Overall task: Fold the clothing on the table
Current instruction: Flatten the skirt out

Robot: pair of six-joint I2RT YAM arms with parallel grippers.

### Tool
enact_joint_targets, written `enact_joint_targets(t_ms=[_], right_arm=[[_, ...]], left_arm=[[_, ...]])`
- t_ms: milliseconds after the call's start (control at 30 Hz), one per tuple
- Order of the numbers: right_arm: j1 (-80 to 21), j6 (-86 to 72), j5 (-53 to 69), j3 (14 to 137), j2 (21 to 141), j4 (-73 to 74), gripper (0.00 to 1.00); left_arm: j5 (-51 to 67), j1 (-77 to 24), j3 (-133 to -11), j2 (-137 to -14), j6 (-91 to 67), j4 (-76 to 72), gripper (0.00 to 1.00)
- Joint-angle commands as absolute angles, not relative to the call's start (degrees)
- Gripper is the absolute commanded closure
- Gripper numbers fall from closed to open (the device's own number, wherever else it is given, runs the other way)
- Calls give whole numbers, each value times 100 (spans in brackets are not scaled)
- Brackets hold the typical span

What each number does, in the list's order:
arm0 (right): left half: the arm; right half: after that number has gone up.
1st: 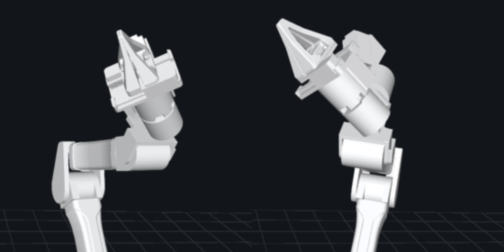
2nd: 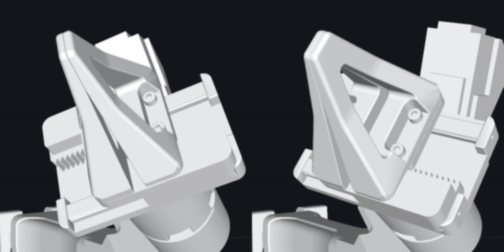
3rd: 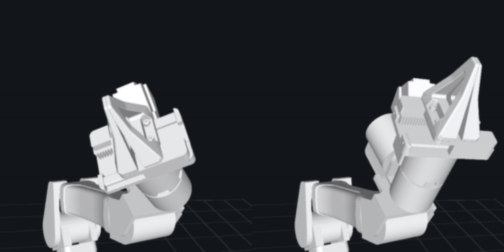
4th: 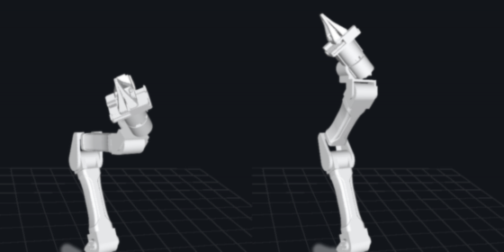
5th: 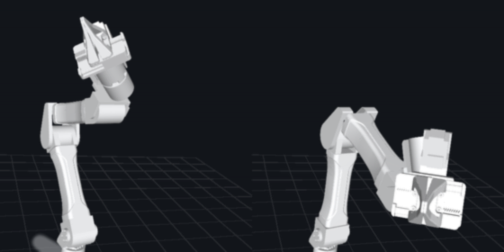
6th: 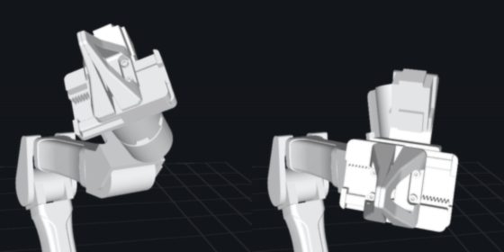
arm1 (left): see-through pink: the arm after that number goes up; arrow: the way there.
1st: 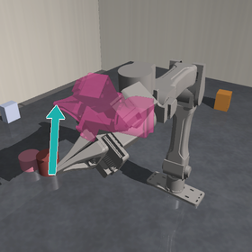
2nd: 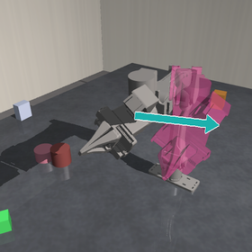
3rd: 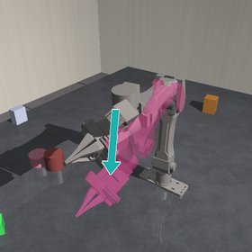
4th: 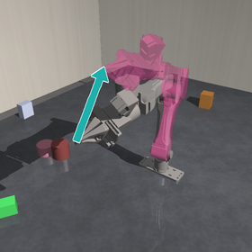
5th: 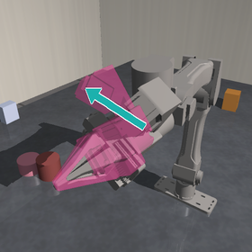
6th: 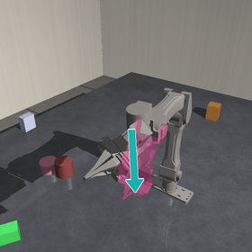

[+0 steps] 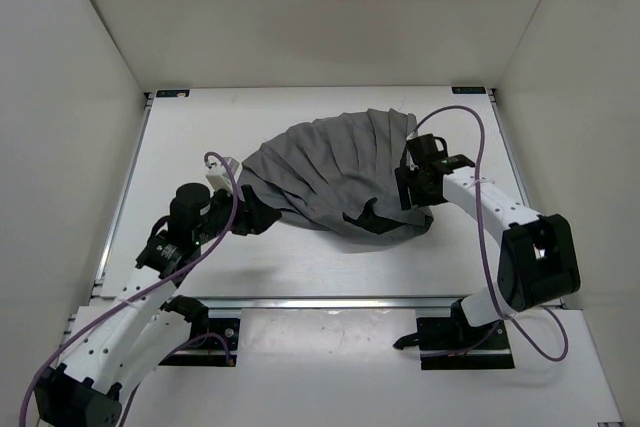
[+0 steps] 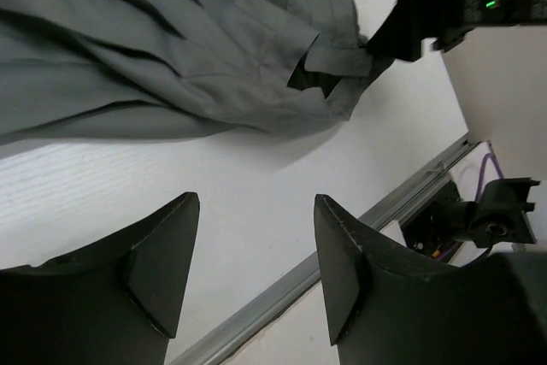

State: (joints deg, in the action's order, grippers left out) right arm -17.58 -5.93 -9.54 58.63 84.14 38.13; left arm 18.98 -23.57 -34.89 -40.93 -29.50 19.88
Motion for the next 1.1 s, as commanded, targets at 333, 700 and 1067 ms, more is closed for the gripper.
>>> enact_joint_targets(t_ms=[333, 700, 1067], right_arm=[[-1820, -738, -917, 5976, 8913, 4227, 100], [-1890, -1186, 53, 5239, 7726, 4104, 100], [-2004, -1195, 193, 4913, 7436, 3876, 100]], left_arm=[[1881, -3119, -3190, -5500, -3699, 432, 34], [1529, -3787, -3709, -7224, -4920, -561, 22], [1379, -3586, -3533, -7979, -5994, -1415, 20]])
